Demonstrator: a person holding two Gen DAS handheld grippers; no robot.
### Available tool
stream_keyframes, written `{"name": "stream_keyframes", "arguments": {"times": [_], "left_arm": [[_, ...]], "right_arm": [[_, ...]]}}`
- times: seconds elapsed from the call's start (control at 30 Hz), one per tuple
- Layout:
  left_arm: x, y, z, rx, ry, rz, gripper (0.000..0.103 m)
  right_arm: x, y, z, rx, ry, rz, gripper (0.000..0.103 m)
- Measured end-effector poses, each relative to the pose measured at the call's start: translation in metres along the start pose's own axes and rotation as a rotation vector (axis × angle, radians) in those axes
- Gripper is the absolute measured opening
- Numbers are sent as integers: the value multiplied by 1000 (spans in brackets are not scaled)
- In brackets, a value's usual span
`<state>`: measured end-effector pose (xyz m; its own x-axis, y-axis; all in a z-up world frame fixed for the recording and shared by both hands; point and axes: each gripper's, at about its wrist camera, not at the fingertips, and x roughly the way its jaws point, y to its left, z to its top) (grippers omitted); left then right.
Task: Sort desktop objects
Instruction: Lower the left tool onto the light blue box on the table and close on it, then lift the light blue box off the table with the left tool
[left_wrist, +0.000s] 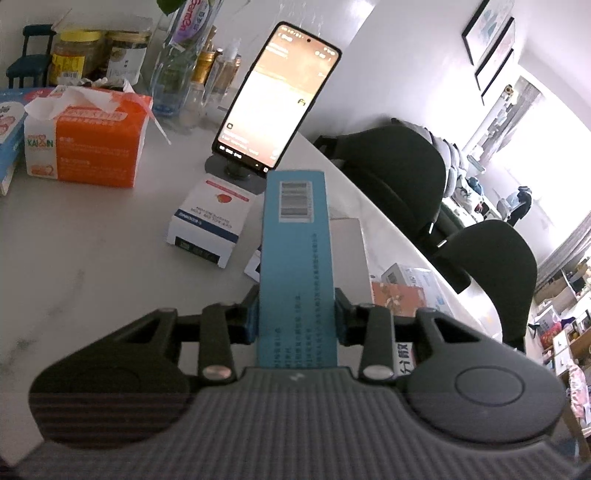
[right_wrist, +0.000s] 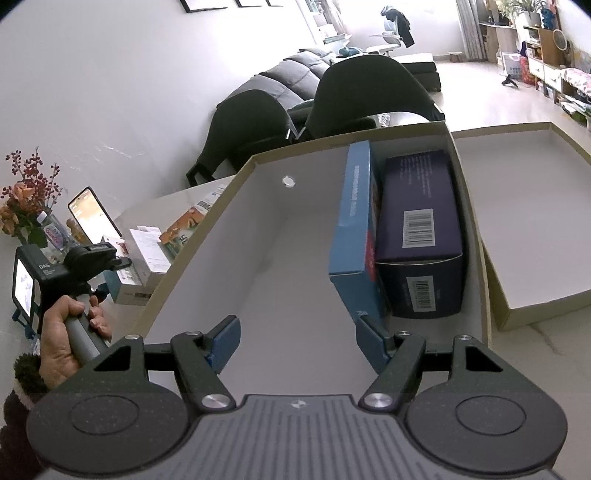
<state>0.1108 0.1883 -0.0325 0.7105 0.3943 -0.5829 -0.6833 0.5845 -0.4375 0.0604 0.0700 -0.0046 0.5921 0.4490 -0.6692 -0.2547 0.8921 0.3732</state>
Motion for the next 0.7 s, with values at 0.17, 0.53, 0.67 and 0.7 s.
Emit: {"name": "stream_keyframes", "arguments": {"times": [0.17, 0.53, 0.67, 0.7], "left_arm": [[-8, 1, 2, 11, -6, -12, 35], [-27, 5, 5, 22, -26, -46, 35], [-34, 6, 7, 26, -36, -55, 35], [-35, 6, 7, 28, -39, -57, 35]], "right_arm": [[-3, 3, -2, -3, -8, 1, 72], [-15, 12, -8, -16, -23, 3, 72], [-18, 14, -10, -20, -27, 4, 72], [-19, 15, -10, -21, -28, 4, 72]]}}
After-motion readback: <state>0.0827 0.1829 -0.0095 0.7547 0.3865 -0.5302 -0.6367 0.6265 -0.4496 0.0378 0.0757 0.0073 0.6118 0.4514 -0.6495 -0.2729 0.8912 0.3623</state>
